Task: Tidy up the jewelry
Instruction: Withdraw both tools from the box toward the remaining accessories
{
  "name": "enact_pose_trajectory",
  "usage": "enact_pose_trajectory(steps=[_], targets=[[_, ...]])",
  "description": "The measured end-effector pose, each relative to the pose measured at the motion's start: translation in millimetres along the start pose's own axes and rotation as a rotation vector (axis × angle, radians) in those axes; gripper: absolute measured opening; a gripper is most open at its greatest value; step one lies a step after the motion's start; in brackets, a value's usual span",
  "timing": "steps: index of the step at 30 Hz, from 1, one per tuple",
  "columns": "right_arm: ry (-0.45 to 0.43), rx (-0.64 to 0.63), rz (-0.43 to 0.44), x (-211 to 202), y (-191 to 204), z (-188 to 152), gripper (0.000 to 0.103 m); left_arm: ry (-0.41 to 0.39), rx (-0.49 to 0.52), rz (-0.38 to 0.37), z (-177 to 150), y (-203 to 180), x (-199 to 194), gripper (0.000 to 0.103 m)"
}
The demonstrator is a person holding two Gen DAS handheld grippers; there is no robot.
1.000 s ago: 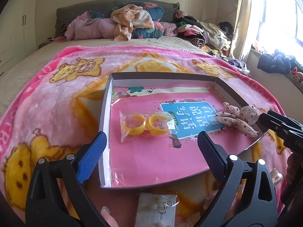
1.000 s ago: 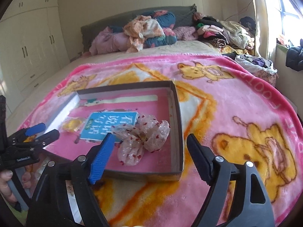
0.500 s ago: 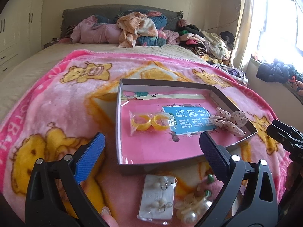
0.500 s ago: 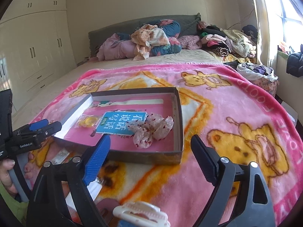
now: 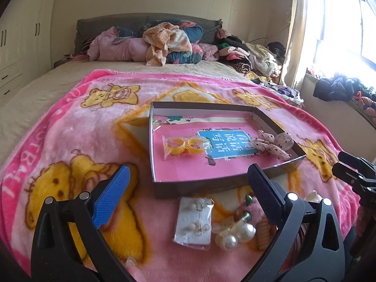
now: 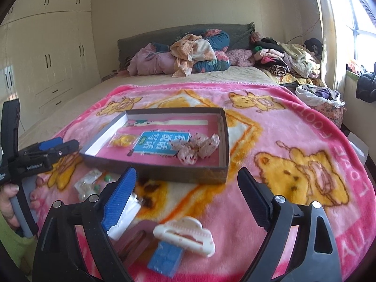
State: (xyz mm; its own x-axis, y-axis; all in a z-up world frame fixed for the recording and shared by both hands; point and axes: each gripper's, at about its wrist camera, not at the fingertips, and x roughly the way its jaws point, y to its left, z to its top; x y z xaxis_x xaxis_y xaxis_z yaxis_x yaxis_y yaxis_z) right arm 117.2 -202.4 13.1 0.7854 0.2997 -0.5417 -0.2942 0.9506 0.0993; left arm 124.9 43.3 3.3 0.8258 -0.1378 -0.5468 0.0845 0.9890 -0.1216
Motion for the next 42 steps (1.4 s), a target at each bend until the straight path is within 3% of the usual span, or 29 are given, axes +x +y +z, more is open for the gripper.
enact_pose_trajectory(steps=[21, 37, 42], targets=[[0.054, 0.018, -0.003, -18, 12, -33, 0.085, 0.016, 0.09, -0.052, -27, -18, -21, 0.091], [0.178, 0.045, -0.02, -4, 17, -58, 0.085, 0.065, 0.231, -0.074, -50, -36, -8, 0.09], [0.229, 0.059, -0.015, 4, 16, -63, 0.075, 0.058, 0.277, -0.072, -53, -39, -6, 0.088]])
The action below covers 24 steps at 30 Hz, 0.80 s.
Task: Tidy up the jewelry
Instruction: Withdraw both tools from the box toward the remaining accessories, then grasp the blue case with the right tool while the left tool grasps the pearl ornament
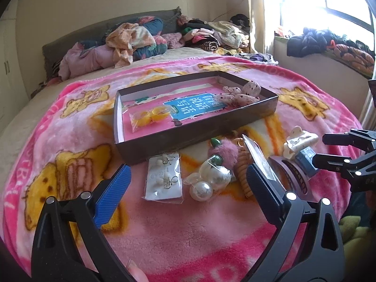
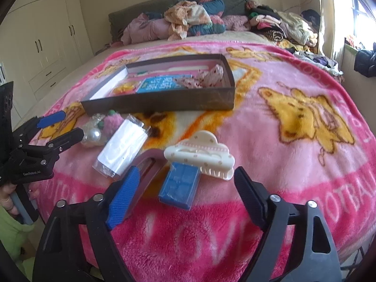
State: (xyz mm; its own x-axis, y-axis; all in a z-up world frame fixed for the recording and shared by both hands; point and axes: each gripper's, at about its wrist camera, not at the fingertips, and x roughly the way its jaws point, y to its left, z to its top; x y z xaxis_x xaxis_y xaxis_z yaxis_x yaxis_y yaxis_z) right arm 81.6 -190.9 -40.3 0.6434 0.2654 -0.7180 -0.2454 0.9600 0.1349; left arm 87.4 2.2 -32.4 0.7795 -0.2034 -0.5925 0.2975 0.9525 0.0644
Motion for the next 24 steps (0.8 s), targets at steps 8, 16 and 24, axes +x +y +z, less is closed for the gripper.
enact_pose_trajectory(steps=[8, 16, 24], targets=[[0.073, 0.008, 0.003, 16, 2, -6, 0.055, 0.011, 0.036, -0.019, 1, 3, 10, 0.079], [0.093, 0.028, 0.031, 22, -4, -8, 0.037, 0.046, 0.092, -0.049, -2, -3, 20, 0.065], [0.086, 0.03, 0.035, 20, -4, -9, 0.036, 0.085, 0.186, -0.074, -4, -18, 33, 0.055]])
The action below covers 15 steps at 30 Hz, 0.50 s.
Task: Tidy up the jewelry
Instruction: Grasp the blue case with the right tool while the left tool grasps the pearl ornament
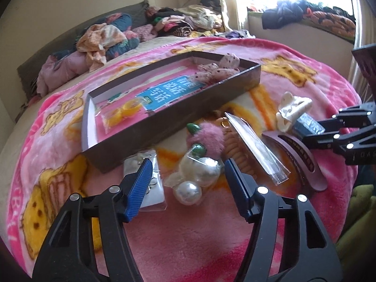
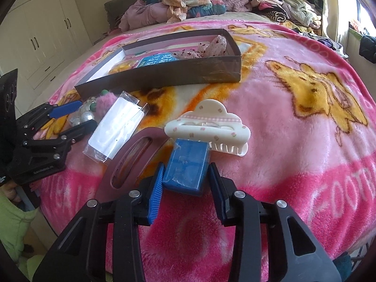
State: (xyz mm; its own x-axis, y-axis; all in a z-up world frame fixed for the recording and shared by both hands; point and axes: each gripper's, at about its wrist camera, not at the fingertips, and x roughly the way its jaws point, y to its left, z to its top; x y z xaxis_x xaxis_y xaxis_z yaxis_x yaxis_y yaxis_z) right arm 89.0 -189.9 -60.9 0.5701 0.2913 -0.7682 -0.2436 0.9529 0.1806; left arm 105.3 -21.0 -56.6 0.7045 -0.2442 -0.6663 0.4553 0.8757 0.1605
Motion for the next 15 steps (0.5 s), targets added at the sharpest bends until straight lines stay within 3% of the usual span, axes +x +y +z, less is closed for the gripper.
enact_pose_trajectory(steps=[3, 7, 15], targets=[[-0.01, 0.001, 0.011, -3, 0, 1, 0.035, 0.018, 0.005, -0.015, 0, -1, 6, 0.041], [-0.027, 0.003, 0.034, -8, 0, 2, 0.035, 0.028, 0.015, -0.016, -1, -4, 7, 0.033], [-0.061, -0.019, 0.075, -19, 7, 6, 0.035, 0.013, -0.056, -0.04, -2, 5, -8, 0.031]])
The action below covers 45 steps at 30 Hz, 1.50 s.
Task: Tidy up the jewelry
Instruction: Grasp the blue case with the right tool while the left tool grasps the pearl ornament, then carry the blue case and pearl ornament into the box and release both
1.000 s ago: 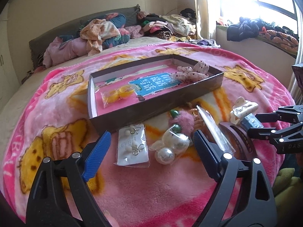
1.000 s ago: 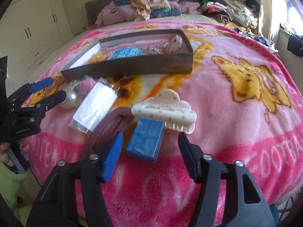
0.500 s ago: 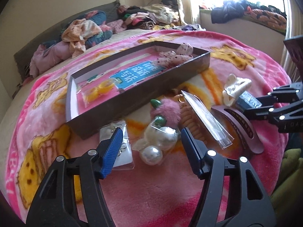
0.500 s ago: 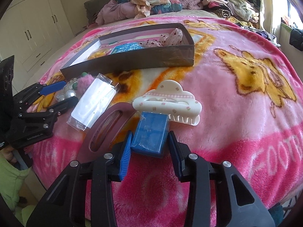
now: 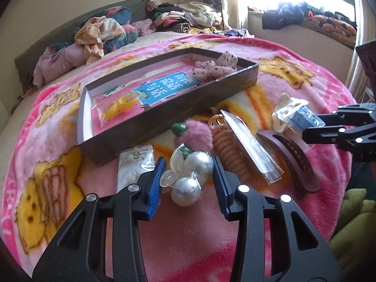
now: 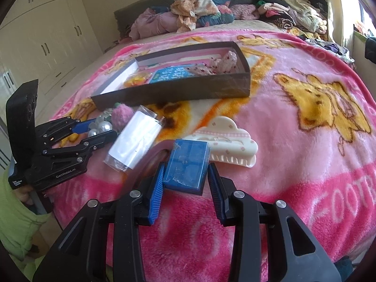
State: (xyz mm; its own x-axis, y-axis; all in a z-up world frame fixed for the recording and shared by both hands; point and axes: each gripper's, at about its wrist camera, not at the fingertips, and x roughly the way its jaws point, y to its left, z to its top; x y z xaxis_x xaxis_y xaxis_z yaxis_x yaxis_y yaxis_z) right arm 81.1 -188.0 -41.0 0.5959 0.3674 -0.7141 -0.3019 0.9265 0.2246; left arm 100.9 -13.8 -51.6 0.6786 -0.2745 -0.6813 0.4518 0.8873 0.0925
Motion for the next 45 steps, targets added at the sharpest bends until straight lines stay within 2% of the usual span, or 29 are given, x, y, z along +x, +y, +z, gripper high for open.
enact_pose_trajectory(steps=[6, 22, 39, 45], targets=[[-0.009, -0.008, 0.005, -2, 5, 2, 0.035, -0.022, -0.075, -0.038, 4, 13, -12, 0.03], [-0.039, -0.034, 0.003, -5, 13, 18, 0.034, -0.105, -0.151, -0.004, 21, 38, -28, 0.029], [-0.064, -0.036, 0.007, 9, 8, 54, 0.034, -0.141, -0.245, 0.025, 49, 65, 1, 0.029], [-0.079, -0.046, 0.003, 11, 6, 71, 0.034, -0.147, -0.246, 0.037, 57, 65, 11, 0.029]])
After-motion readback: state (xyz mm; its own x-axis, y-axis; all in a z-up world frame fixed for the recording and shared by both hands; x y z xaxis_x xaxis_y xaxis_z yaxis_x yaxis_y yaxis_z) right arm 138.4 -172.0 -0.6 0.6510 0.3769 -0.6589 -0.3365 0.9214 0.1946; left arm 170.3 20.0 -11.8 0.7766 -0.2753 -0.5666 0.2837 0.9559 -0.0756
